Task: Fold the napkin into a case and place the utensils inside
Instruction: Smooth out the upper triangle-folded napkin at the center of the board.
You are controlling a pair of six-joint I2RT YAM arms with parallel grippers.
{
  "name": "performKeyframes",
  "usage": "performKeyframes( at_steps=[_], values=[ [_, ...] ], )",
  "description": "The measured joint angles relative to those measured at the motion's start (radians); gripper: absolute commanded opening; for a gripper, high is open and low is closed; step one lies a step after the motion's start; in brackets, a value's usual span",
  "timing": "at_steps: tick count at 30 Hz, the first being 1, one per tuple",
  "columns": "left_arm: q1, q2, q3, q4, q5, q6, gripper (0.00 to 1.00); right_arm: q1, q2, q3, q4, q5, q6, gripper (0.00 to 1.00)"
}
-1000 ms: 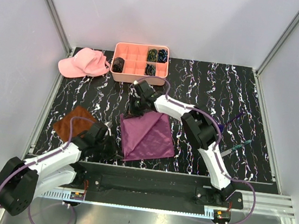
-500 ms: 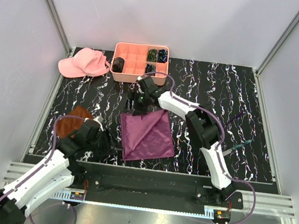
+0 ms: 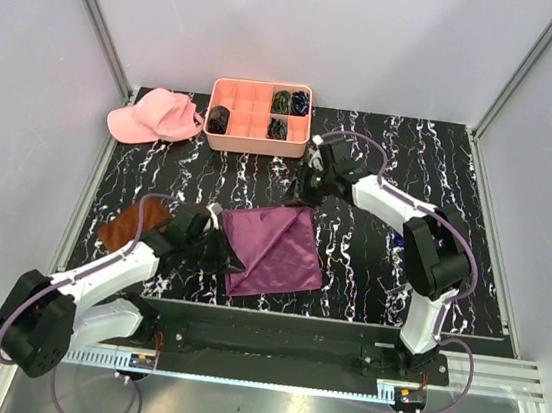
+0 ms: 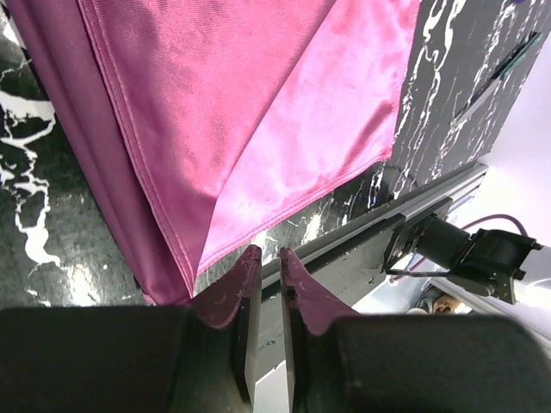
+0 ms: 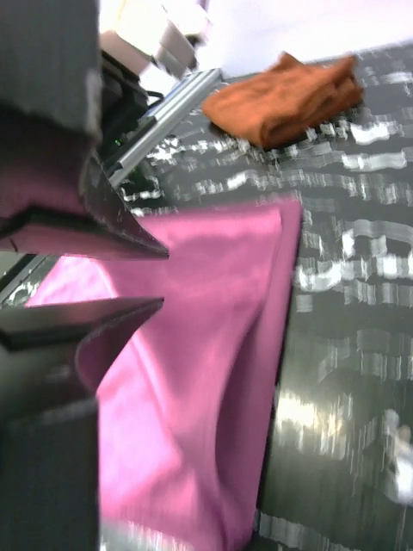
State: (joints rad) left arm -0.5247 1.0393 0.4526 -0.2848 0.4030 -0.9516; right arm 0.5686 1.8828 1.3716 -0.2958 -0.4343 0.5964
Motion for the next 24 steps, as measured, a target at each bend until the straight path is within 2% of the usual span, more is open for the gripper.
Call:
performKeyframes(
  at_steps=[4, 24],
  values=[
    [0.0, 0.023, -0.013, 0.026, 0.013, 0.013, 0.15, -0.072, 0.051, -0.037, 0.03, -0.056, -0.001, 0.28],
    [0.0, 0.04, -0.159, 0.069, 0.0, 0.039, 0.12, -0.194, 0.241, -0.036, 0.132, -0.177, -0.047, 0.27]
  ],
)
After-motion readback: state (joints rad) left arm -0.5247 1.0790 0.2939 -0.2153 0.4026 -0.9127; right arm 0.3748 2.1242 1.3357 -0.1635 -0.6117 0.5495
